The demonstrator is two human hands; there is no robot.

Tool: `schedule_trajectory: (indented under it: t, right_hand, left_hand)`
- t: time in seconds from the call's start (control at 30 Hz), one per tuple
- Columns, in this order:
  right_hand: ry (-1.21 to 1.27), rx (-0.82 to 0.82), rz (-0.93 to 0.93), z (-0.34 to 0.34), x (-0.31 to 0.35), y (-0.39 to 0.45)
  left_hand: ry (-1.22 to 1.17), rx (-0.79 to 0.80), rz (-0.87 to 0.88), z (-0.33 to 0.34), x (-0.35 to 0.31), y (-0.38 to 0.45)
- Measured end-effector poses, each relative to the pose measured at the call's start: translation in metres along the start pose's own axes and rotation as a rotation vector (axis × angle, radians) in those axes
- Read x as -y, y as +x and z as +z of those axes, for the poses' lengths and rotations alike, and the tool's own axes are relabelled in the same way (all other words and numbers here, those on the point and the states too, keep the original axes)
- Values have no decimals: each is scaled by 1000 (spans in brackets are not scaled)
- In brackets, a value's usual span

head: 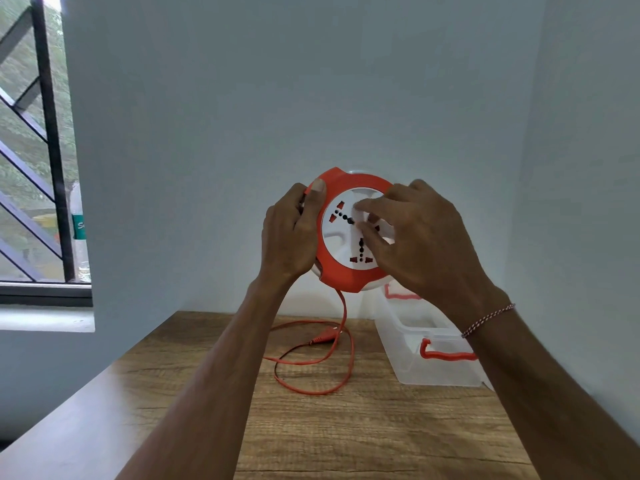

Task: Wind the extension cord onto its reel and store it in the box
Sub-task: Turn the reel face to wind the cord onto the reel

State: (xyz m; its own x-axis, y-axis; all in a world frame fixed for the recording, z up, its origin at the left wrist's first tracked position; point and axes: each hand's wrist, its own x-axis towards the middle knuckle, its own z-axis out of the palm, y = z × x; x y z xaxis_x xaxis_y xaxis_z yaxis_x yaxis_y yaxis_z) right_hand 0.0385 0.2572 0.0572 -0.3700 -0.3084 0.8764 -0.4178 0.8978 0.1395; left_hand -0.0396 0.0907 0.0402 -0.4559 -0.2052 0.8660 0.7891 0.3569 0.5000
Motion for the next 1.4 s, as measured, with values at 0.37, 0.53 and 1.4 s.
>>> schedule_trajectory:
  t: [0.37,0.53,1.4]
  right_hand:
    - [-190,244,-114,0,8,-1]
    - [-237,209,-79,0,7,-3]
    - [121,-60,176,9,9,-3]
  left_hand:
    - [19,-9,15,-1,-1,0]
    - [25,2,18,-1,-3,-1]
    - [-8,16,9,2,-6,-1]
